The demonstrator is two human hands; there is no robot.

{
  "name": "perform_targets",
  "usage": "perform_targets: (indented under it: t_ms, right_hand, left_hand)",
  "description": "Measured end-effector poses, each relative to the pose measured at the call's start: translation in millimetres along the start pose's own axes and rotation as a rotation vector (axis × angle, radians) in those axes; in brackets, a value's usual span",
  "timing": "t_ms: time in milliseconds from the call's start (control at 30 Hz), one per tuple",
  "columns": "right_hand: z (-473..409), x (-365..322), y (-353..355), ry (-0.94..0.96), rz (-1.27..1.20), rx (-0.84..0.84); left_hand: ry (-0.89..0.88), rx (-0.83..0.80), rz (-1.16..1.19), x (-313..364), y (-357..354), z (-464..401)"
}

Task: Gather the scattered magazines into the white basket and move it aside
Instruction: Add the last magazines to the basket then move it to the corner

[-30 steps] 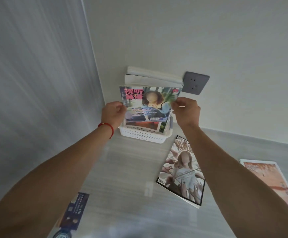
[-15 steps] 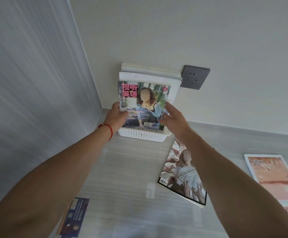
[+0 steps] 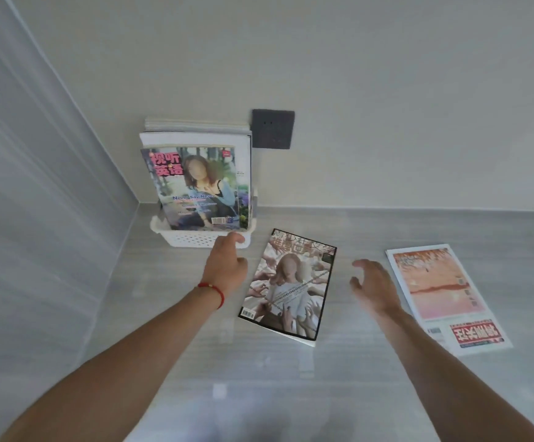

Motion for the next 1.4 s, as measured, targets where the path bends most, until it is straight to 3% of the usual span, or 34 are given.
perform_targets:
  t_ms: [67, 167, 300, 467, 533, 600, 767, 833, 900, 1000, 1067, 1133, 1200, 1333, 1400]
  right_hand:
    - [10, 71, 5, -0.234, 0.188, -0.069]
    - [31, 159, 7, -0.462, 0.226, -0.176]
    - [49, 191, -1, -0.264, 0.388, -0.21]
    - [75, 202, -14, 0.178, 0.419, -0.365]
    - [93, 214, -6, 0.313, 0.439, -0.31]
    - [112, 226, 11, 0.267, 0.419, -0.166]
    - [138, 227, 11, 0.055, 0.322, -0.02]
    - [143, 222, 3, 0.038, 0.28, 0.002]
    - [146, 219, -4, 0.005, 0.198, 0.004]
    - [141, 220, -11, -0.037, 0.086, -0.013]
    - [135, 215, -10, -0.059, 0.034, -0.004]
    - [128, 209, -8, -0.116, -0.048, 0.012]
    - [126, 206, -8, -0.186, -0.16, 0.029]
    - [123, 191, -1, -0.309, -0.509, 0.063]
    - [119, 169, 0, -0.281, -0.639, -0.033]
  left_hand:
    - [-0.059, -0.101, -0.061, 25, -43, 10]
    - [-0.159, -0.237, -0.12, 59, -103, 25]
    - [-0.231, -0.326, -0.238, 97, -164, 41]
    - [-0.362, -0.406, -0.34, 139, -221, 46]
    - [-0.37, -0.431, -0.385, 152, -240, 39]
    - [-0.337, -0.5, -0.454, 155, -263, 32]
    - [-0.093, -0.562, -0.525, 154, -320, 63]
    - [-0.018, -0.501, -0.342, 160, -335, 86]
    - [0.078, -0.387, -0.017, 161, -333, 95]
    - [0.436, -0.224, 0.484, 140, -314, 88]
    - [0.551, -0.311, 0.566, 128, -310, 89]
    - [0.457, -0.494, 0.507, 126, -311, 94]
    - [0.308, -0.578, 0.437, 131, -301, 101]
    - [0.134, -0.536, 0.495, 125, -253, 95]
    - [0.123, -0.525, 0.529, 107, -222, 84]
Point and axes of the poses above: each hand's wrist, its own z-axis away from the middle knuckle, its own y-axis out of the back of the hand, x = y × z, the point moved 6 cm from there along -z, towards the middle knuckle, and after that the axes turned 10 degrees about -x, right-handed, at the moved point
